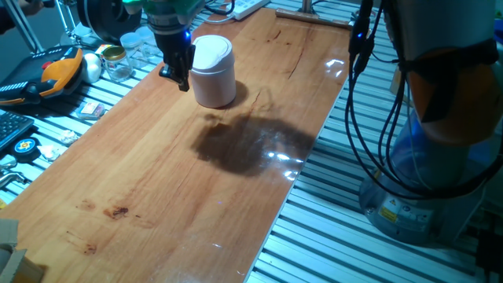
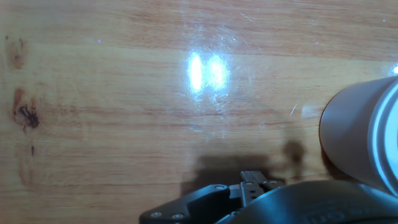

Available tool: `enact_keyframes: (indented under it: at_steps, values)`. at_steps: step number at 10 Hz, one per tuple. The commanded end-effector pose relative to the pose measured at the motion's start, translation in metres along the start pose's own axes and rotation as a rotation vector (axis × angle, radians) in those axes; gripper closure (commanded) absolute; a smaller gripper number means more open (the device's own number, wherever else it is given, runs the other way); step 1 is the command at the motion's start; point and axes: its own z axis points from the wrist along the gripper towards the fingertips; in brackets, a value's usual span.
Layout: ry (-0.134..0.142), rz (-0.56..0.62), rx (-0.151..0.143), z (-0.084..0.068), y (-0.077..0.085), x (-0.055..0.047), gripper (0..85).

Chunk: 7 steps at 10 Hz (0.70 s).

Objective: Put the garbage in the trash can

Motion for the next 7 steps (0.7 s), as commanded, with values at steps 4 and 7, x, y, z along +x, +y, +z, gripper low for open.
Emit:
enact_keyframes:
  at_steps: [4, 7]
  values:
    - [-0.004, 0.007, -0.007, 0.0005, 0.0008, -0.0001, 85.0]
    - [-0.008, 0.009, -0.01, 0.0009, 0.0011, -0.0001, 85.0]
